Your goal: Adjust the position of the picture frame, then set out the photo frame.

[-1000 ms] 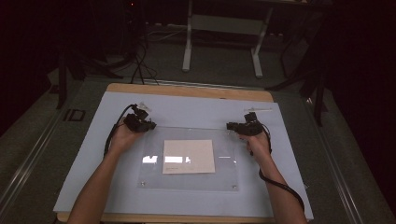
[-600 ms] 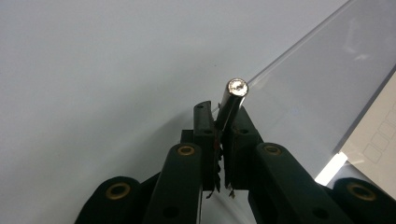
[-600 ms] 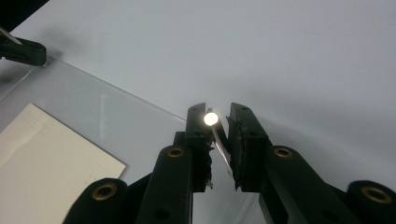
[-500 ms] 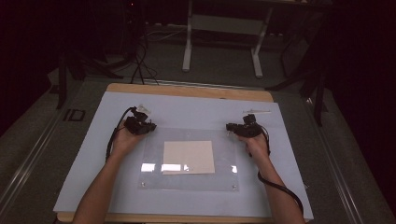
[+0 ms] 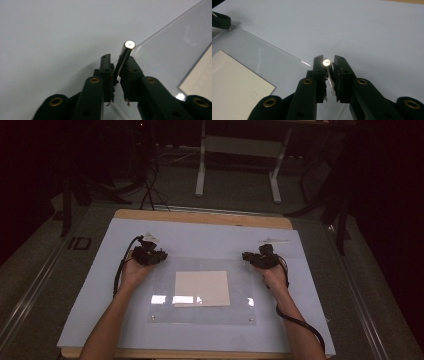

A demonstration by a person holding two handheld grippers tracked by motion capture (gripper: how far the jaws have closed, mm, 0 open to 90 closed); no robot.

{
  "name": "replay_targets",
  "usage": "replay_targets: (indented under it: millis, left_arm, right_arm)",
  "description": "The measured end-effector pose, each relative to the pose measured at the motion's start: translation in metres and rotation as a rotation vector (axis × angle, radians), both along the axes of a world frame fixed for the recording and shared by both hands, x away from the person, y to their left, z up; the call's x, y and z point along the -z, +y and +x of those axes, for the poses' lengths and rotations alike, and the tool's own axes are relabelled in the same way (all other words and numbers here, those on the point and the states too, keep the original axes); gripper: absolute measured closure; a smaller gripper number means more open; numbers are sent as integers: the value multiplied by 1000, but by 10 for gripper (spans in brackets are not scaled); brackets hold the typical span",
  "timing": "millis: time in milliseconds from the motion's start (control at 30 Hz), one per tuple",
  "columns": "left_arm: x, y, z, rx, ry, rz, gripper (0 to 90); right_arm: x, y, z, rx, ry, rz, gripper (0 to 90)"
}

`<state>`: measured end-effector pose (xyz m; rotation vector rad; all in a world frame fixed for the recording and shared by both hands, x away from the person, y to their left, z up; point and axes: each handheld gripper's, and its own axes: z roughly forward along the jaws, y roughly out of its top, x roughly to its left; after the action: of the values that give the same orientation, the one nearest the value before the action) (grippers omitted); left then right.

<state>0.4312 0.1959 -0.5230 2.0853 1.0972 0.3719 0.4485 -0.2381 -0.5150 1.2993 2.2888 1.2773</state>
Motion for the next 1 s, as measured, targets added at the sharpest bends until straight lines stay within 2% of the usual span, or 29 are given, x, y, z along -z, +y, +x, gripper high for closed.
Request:
replay_targets:
  millis: [233,333,400,533,567,600,633,767,900,933,1000]
  left_arm:
    - [-8,13,-10,-62,-40,-100,655]
    - [-9,18,-14,-89,-46,-120,625]
    - [-8,20,-17,-103,-50,-144,597]
    - [-9,23,-24,-107,-82,-200,572]
    - [-9,23,-24,-107,-82,-200,570]
    - [-8,23,-27,-90,-94,-217,570]
    - [-8,23,-28,-89,-97,-216,555]
    - [-9,20,-29,-96,-102,-169,546]
    - [-9,22,-29,-101,-108,-190,535]
    - [-10,22,-30,-104,-114,-190,533]
    - [-10,21,-31,-117,-134,-187,531]
  right_arm:
    - [-2,0,-6,-5,-53,-52,709]
    - [-3,0,-10,-3,-87,-80,675]
    - [-3,-1,-12,-5,-103,-82,671]
    - [-2,-1,-16,-4,-141,-91,677]
    - [-2,-1,-16,-4,-141,-91,677]
    - [-2,-2,-16,-9,-145,-84,690]
    - [0,-2,-17,-1,-160,-94,737]
    - [3,-2,-19,8,-174,-77,772]
    - [3,-1,-21,29,-202,-57,794]
    - [2,-1,-21,29,-206,-54,823]
    - [3,2,-22,29,-214,-70,844]
